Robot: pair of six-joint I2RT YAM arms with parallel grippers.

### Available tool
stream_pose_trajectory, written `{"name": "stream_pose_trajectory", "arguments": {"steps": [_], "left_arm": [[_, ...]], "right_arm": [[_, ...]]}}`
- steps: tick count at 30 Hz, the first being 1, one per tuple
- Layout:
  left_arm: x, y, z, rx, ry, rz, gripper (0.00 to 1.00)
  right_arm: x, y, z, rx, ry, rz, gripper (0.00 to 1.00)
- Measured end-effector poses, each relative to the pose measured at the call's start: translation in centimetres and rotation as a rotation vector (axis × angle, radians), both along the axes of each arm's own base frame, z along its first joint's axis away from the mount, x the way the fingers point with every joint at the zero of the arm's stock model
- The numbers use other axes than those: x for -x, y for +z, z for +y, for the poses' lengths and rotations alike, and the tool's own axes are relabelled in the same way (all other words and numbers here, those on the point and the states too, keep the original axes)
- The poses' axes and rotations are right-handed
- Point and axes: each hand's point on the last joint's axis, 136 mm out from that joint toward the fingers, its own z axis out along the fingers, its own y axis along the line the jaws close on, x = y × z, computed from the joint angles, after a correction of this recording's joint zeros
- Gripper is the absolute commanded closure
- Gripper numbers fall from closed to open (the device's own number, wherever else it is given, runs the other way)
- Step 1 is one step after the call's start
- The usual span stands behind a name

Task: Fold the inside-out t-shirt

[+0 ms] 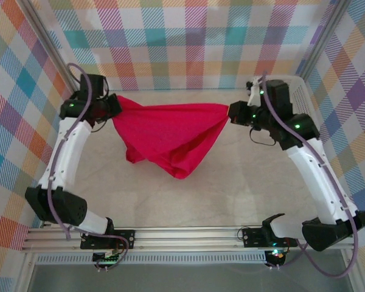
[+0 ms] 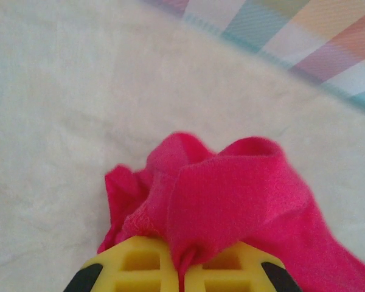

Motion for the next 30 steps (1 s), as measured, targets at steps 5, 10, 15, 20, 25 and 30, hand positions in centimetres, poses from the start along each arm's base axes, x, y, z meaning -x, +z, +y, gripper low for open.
{"name": "stream_pose_trajectory", "arguments": {"steps": [5,10,15,20,25,30], "left_arm": [[3.1,11.9,0.2,0.011,-0.02,-0.302,1.0],[5.7,15.3,0.0,0.023,-0.05,-0.411,1.0],[-0.8,8.9,-1.6,0.031,-0.087,-0.235,1.0],[-13.7,-5.2,-2.4,-0.036,-0.052,0.075,0.44],[-14.4,-15.6,-2.3,-0.131,-0.035,0.328,0.35],[-5.5,-15.7,-4.7,-0.098,-0.1,0.367,0.35]], "right_arm": [[1.8,7.6,-0.9,-0.063,-0.001,-0.18,1.0],[1.0,7.6,-1.8,-0.06,-0.033,-0.196,1.0],[-6.3,-1.0,-2.8,-0.019,-0.105,-0.002,1.0],[-15.2,-13.7,-3.1,0.056,-0.167,0.295,0.49],[-15.7,-19.3,-2.4,0.11,-0.157,0.43,0.43],[-9.7,-19.6,4.2,0.124,0.01,0.412,0.42]]}}
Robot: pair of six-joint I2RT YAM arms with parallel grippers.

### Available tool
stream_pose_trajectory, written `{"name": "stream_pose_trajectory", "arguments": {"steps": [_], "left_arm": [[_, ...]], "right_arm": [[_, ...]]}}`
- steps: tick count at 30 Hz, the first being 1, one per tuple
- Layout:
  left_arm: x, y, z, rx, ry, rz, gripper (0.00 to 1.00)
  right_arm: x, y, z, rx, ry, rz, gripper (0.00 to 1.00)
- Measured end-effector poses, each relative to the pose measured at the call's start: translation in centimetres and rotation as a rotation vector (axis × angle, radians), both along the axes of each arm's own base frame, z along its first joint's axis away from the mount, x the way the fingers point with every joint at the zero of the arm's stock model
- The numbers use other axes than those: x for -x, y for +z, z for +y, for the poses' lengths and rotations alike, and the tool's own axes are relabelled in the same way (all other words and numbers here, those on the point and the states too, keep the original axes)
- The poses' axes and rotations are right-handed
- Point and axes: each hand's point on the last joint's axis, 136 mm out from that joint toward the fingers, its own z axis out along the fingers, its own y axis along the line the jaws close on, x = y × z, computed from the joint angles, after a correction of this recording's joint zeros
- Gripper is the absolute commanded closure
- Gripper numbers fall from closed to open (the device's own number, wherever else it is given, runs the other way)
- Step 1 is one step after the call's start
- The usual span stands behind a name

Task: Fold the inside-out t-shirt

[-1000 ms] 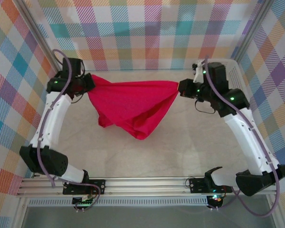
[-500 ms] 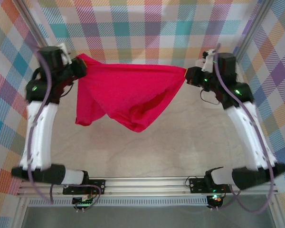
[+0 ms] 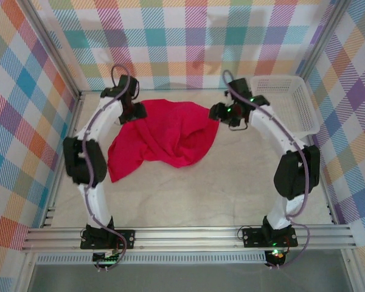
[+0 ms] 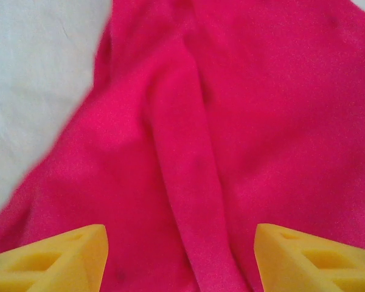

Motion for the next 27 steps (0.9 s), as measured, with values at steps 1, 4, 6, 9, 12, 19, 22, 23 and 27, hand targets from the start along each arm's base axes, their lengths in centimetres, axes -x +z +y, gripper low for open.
{"name": "stream_pose_trajectory", "arguments": {"steps": [1,4,6,9,12,19,22,23,27], "left_arm": [[1.6,0.3,-0.5,0.024,-0.008,-0.006,0.35],[5.2,0.5,-0.9,0.086,-0.008,-0.032,0.34],[6.3,-1.1,-0.6,0.1,0.011,-0.016,0.3],[7.5,-4.8,-0.2,0.107,0.034,0.058,0.27],[8.2,-8.0,0.2,0.116,0.06,0.131,0.26],[7.0,-10.9,2.3,0.146,0.16,0.158,0.52],[6.8,-11.2,5.2,0.143,0.246,0.157,0.54],[6.7,-11.3,6.3,0.144,0.282,0.155,0.54],[7.5,-12.3,9.7,0.135,0.391,0.16,0.57]], "right_arm": [[1.0,-0.4,1.5,-0.01,0.037,0.005,0.42],[3.2,-2.4,6.3,-0.042,0.146,0.051,0.42],[3.5,-4.9,8.8,-0.051,0.182,0.1,0.42],[3.2,-9.5,10.5,-0.041,0.189,0.186,0.42],[3.6,-13.6,10.9,-0.025,0.175,0.275,0.51],[3.4,-14.0,10.4,-0.023,0.136,0.285,1.0],[3.7,-11.4,8.6,-0.01,0.112,0.23,1.0],[4.2,-10.0,7.4,-0.007,0.097,0.204,1.0],[7.0,-4.6,2.3,-0.016,0.03,0.076,1.0]]}}
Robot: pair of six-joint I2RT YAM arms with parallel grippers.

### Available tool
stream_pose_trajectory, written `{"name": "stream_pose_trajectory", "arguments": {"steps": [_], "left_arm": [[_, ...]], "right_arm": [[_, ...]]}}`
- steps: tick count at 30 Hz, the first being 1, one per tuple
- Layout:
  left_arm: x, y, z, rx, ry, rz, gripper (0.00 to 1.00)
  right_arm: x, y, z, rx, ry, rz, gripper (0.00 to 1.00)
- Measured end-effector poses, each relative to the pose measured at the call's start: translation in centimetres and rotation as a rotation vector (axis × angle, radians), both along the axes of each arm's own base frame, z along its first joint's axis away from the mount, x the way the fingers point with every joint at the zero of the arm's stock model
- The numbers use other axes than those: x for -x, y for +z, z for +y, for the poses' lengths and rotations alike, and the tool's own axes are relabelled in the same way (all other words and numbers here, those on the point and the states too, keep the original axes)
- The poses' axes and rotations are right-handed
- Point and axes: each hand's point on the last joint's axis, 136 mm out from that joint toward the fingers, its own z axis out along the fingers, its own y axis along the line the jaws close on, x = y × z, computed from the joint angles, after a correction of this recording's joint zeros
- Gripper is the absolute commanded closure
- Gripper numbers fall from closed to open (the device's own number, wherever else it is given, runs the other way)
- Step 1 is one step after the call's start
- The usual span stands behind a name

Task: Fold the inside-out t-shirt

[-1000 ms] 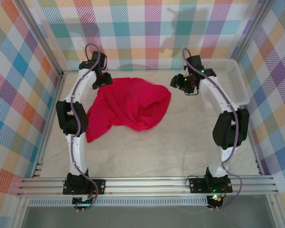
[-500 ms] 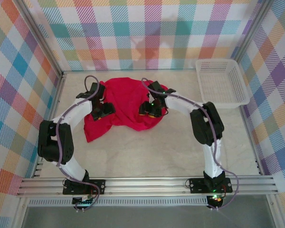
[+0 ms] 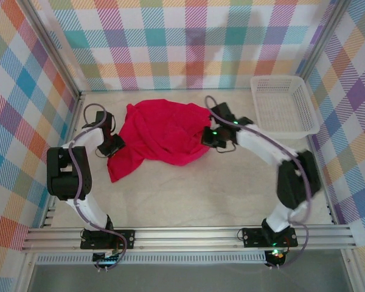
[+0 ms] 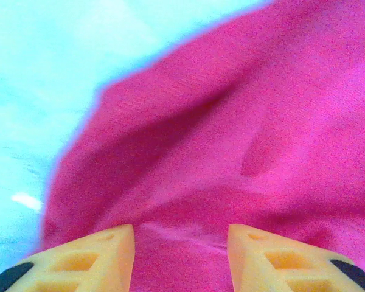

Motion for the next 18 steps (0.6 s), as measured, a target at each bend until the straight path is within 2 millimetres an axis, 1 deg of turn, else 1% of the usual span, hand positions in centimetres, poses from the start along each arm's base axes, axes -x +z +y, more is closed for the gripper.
{"name": "stream_pose_trajectory", "arguments": {"steps": [1,2,3,4,5,6,7,8,9,10,11,13,15,17,18], "left_arm": [[0.4,-0.3,0.5,-0.006,0.019,0.01,0.58],[0.8,-0.5,0.6,-0.007,0.028,0.015,0.59],[1.1,-0.7,0.7,-0.009,0.034,0.018,0.6],[1.5,-0.7,0.7,-0.011,0.036,0.017,0.62],[1.6,-0.5,0.6,-0.01,0.036,0.011,0.62],[1.8,-0.3,0.4,-0.013,0.033,0.003,0.62],[2.0,0.1,0.2,-0.022,0.029,-0.009,0.62],[2.1,0.7,0.0,-0.03,0.021,-0.025,0.59],[2.0,1.4,-0.6,-0.038,0.002,-0.047,0.54],[1.9,2.3,-1.6,-0.042,-0.033,-0.075,0.49],[1.6,3.4,-3.2,-0.039,-0.084,-0.116,0.44],[1.3,5.5,-7.2,-0.02,-0.22,-0.19,0.38],[1.4,7.3,-12.4,0.016,-0.382,-0.25,0.37],[2.1,8.2,-16.7,0.063,-0.506,-0.285,0.37],[2.7,8.3,-18.4,0.089,-0.553,-0.288,0.36]], "right_arm": [[1.0,0.7,-1.5,-0.001,-0.025,-0.027,1.0],[1.9,0.9,-2.6,0.0,-0.043,-0.041,1.0],[3.0,0.6,-3.5,0.002,-0.058,-0.047,1.0],[4.2,-0.3,-4.2,0.005,-0.067,-0.039,1.0],[5.3,-1.7,-4.7,0.009,-0.074,-0.018,1.0],[6.4,-3.5,-5.2,0.019,-0.081,0.017,1.0],[7.6,-5.6,-5.8,0.032,-0.09,0.064,0.92],[8.5,-7.2,-6.2,0.044,-0.098,0.105,0.82],[9.6,-8.9,-6.6,0.063,-0.107,0.155,0.68],[10.2,-9.9,-7.0,0.077,-0.116,0.19,0.66],[10.6,-10.4,-7.2,0.089,-0.118,0.211,0.65],[10.5,-10.3,-7.1,0.09,-0.122,0.211,0.64],[9.7,-9.1,-6.8,0.082,-0.12,0.181,0.63],[8.8,-7.6,-6.1,0.07,-0.11,0.142,0.62],[8.2,-6.6,-5.7,0.062,-0.103,0.114,0.6]]}}
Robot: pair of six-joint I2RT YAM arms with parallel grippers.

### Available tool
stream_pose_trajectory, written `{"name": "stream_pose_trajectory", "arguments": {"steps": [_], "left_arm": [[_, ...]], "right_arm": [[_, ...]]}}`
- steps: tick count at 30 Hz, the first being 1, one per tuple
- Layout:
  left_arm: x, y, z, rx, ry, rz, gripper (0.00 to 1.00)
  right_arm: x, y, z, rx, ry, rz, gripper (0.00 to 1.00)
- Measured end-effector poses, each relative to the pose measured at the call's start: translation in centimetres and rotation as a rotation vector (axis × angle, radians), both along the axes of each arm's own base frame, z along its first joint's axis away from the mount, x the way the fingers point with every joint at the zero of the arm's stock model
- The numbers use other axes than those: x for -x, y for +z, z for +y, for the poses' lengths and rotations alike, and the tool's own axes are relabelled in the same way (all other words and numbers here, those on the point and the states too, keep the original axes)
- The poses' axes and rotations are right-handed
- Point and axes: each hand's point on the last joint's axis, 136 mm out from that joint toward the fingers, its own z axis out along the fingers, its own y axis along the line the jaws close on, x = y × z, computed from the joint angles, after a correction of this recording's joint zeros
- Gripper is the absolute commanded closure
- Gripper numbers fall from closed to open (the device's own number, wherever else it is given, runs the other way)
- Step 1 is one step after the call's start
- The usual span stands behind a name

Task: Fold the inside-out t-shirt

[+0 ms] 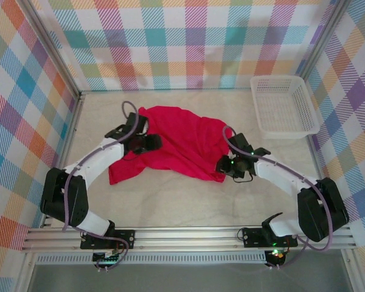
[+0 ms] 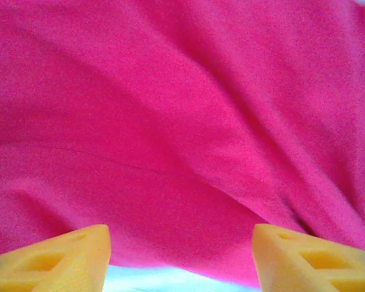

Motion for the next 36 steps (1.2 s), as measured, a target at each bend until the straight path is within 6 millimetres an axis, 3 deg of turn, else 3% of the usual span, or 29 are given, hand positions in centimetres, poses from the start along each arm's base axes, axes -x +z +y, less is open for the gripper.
{"name": "stream_pose_trajectory", "arguments": {"steps": [3,6,10,14,15,17,19,21,22,27,30,36], "left_arm": [[1.0,-0.6,-2.4,0.041,-0.06,0.028,0.36],[0.8,-2.2,-3.1,0.071,-0.042,0.073,0.36],[0.6,-4.8,-4.3,0.085,-0.025,0.137,0.35],[0.1,-6.4,-6.1,0.08,-0.033,0.173,0.37],[-0.2,-6.7,-6.8,0.079,-0.04,0.175,0.39],[-0.6,-7.1,-7.7,0.075,-0.043,0.182,0.52],[-0.9,-7.8,-8.3,0.064,-0.039,0.19,0.77],[-1.0,-8.5,-8.4,0.05,-0.033,0.202,0.97],[-0.9,-8.8,-8.3,0.04,-0.027,0.208,1.0],[-0.3,-8.9,-7.1,-0.01,-0.014,0.206,1.0],[1.6,-8.2,-5.9,-0.036,-0.01,0.184,1.0],[5.8,-6.0,-5.2,-0.059,-0.038,0.103,1.0]], "right_arm": [[-1.5,2.6,1.9,-0.021,0.048,-0.073,0.53],[-2.8,3.6,4.1,-0.025,0.105,-0.099,0.51],[-3.9,0.8,6.3,0.007,0.164,-0.039,0.5],[-3.5,-2.7,6.6,0.055,0.187,0.048,0.53],[-3.4,-3.1,6.5,0.066,0.189,0.059,0.58],[-3.5,-3.4,6.3,0.081,0.196,0.061,0.77],[-3.9,-3.0,6.5,0.082,0.193,0.047,0.96],[-4.6,-2.2,6.8,0.076,0.19,0.026,1.0],[-5.0,-1.6,7.1,0.07,0.187,0.017,1.0],[-6.4,0.9,7.6,0.058,0.177,-0.038,1.0],[-7.3,2.4,7.2,0.062,0.154,-0.069,1.0],[-9.9,2.8,3.5,0.083,0.022,-0.08,1.0]]}}
